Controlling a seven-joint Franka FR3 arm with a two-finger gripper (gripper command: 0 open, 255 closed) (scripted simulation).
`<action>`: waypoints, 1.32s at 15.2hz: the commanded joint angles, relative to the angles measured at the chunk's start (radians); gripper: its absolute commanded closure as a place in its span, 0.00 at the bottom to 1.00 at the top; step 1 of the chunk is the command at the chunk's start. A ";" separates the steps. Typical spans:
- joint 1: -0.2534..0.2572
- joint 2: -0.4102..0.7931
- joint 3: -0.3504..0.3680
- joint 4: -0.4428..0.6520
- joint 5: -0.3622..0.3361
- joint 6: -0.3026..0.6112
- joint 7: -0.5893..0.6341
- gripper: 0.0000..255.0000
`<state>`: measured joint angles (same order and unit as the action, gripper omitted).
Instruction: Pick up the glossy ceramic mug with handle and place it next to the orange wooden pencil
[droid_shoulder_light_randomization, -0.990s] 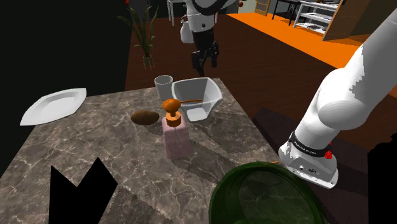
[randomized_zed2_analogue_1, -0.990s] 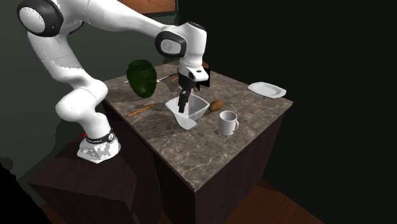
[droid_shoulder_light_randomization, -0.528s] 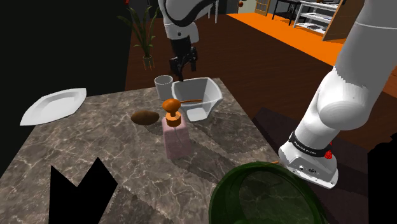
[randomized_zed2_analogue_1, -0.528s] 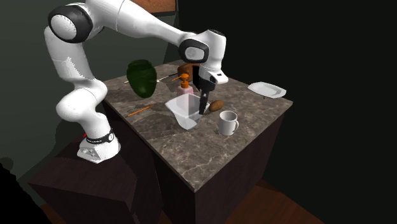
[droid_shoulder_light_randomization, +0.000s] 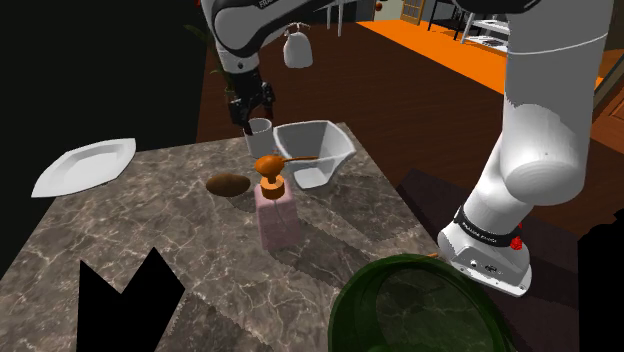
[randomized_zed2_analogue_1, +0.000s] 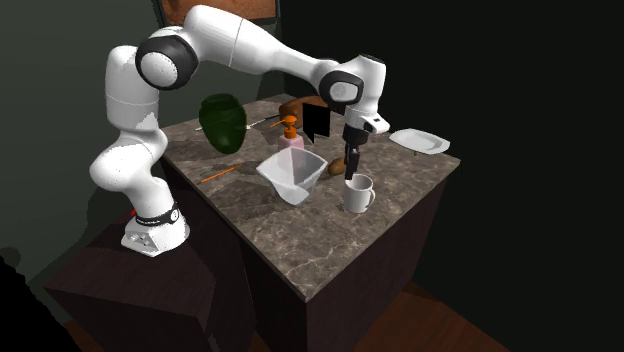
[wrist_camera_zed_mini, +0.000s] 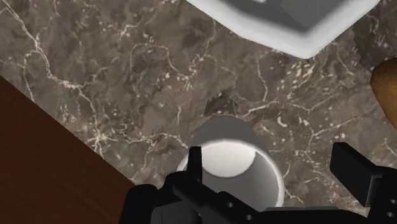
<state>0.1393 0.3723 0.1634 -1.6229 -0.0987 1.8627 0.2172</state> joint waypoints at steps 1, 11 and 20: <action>0.015 0.079 0.001 0.094 -0.016 -0.007 0.004 0.00; 0.022 0.144 -0.003 0.080 -0.030 0.075 0.012 0.00; 0.022 0.144 -0.003 0.080 -0.030 0.075 0.012 1.00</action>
<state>0.1615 0.5165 0.1605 -1.5426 -0.1282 1.9374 0.2289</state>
